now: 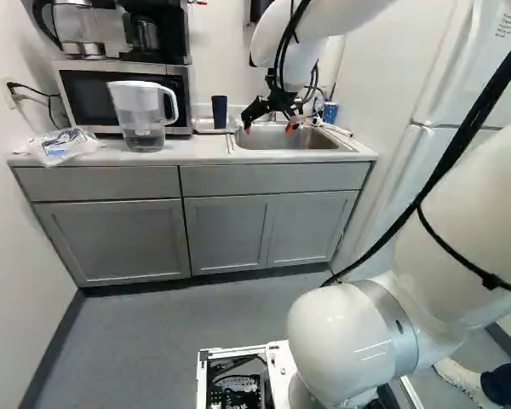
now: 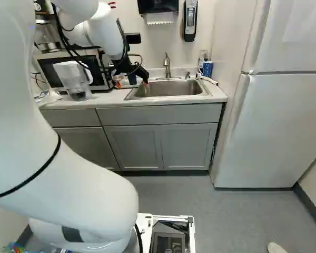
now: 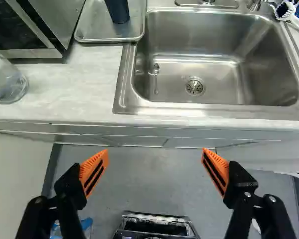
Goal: Rinse the cup and place it in the tray
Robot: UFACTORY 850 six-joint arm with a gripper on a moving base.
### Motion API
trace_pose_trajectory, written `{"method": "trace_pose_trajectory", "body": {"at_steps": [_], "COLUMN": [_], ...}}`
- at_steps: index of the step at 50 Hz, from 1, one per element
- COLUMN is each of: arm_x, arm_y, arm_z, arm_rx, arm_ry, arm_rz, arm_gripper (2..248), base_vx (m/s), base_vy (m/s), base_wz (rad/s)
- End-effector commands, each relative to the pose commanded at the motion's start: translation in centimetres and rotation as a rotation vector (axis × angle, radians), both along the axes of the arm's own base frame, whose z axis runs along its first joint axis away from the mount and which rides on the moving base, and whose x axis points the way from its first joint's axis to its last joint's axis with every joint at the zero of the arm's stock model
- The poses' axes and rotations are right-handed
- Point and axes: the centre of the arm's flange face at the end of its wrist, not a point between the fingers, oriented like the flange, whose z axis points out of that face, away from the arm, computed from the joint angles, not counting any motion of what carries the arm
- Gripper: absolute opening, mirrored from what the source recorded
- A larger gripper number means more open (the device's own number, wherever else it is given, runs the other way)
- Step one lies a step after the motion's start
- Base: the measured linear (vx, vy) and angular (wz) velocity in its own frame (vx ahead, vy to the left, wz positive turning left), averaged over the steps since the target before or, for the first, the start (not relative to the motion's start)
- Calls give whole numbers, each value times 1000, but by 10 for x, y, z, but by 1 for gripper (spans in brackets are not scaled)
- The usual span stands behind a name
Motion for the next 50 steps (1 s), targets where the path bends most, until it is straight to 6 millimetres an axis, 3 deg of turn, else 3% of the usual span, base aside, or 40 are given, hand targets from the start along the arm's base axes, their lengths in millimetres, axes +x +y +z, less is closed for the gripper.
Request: {"method": "trace_pose_trajectory", "body": {"at_steps": [22, 50], "arm_x": [0, 0], "arm_y": [0, 0], "arm_z": [0, 0], "arm_rx": [0, 0], "arm_ry": [0, 0], "arm_rz": [0, 0], "arm_gripper": [247, 247], "base_vx": [-108, -1], "base_vy": [3, 0], "base_wz": [22, 0]}}
